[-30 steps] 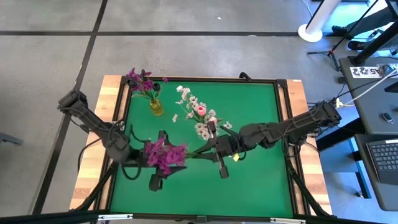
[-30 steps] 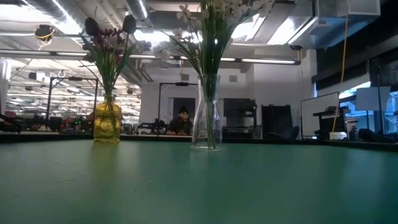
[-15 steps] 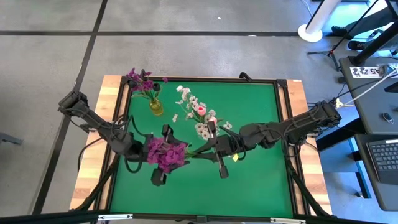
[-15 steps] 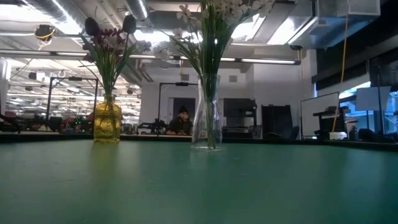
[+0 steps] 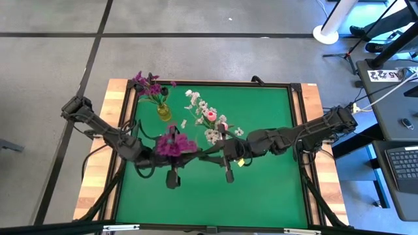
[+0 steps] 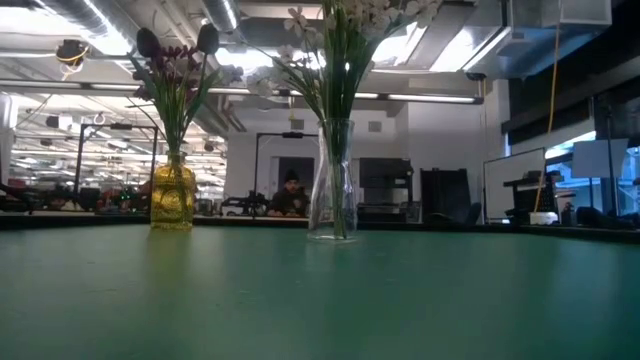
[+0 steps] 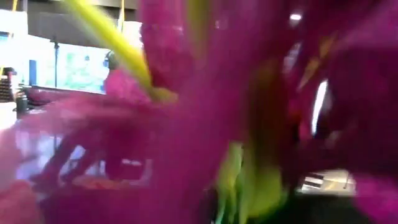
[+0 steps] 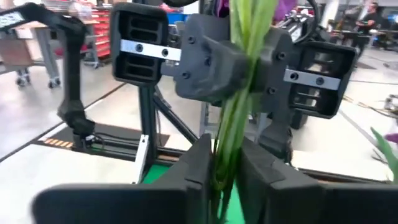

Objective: Sort flowers into vase by color
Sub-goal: Put the purple flowers into the yellow vase

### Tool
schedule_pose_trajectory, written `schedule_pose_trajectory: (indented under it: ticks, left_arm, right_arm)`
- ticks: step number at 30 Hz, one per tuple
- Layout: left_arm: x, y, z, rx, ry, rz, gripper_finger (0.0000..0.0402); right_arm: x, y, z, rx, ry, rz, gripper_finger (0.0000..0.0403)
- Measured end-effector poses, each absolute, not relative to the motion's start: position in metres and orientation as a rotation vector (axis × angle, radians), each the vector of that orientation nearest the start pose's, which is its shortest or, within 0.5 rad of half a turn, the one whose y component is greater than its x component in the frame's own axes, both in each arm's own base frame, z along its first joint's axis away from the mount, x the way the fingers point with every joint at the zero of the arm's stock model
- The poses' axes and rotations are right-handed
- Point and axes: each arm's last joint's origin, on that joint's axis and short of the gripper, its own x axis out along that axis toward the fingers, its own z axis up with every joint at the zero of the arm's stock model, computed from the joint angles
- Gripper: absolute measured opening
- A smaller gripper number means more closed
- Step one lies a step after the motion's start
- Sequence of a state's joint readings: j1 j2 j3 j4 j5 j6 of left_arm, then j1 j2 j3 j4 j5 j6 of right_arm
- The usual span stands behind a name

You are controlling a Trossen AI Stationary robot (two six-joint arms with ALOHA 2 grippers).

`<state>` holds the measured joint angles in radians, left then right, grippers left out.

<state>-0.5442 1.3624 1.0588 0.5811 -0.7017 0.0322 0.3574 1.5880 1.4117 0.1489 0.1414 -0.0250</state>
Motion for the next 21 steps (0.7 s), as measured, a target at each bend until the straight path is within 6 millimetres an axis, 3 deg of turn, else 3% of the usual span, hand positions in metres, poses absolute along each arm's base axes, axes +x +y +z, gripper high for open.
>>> schedule_pose_trajectory:
  ticks: [6, 14, 17, 21]
  left_arm:
    - [0.263, -0.148, 0.371, -0.104, -0.207, 0.213, 0.0006]
    - [0.239, -0.165, 0.386, 0.035, -0.11, 0.522, 0.0003]
    - [0.226, -0.169, 0.391, 0.063, -0.061, 0.613, 0.0003]
    - [0.207, -0.169, 0.397, 0.087, 0.033, 0.772, 0.0003]
  right_arm:
    - [0.348, 0.127, 0.382, -0.042, 0.044, 0.25, 0.0156]
    - [0.322, 0.12, 0.424, -0.008, 0.122, 0.255, 0.0308]
    - [0.306, 0.118, 0.443, 0.01, 0.145, 0.256, 0.0336]
    - [0.278, 0.114, 0.467, -0.01, 0.167, 0.171, 0.034]
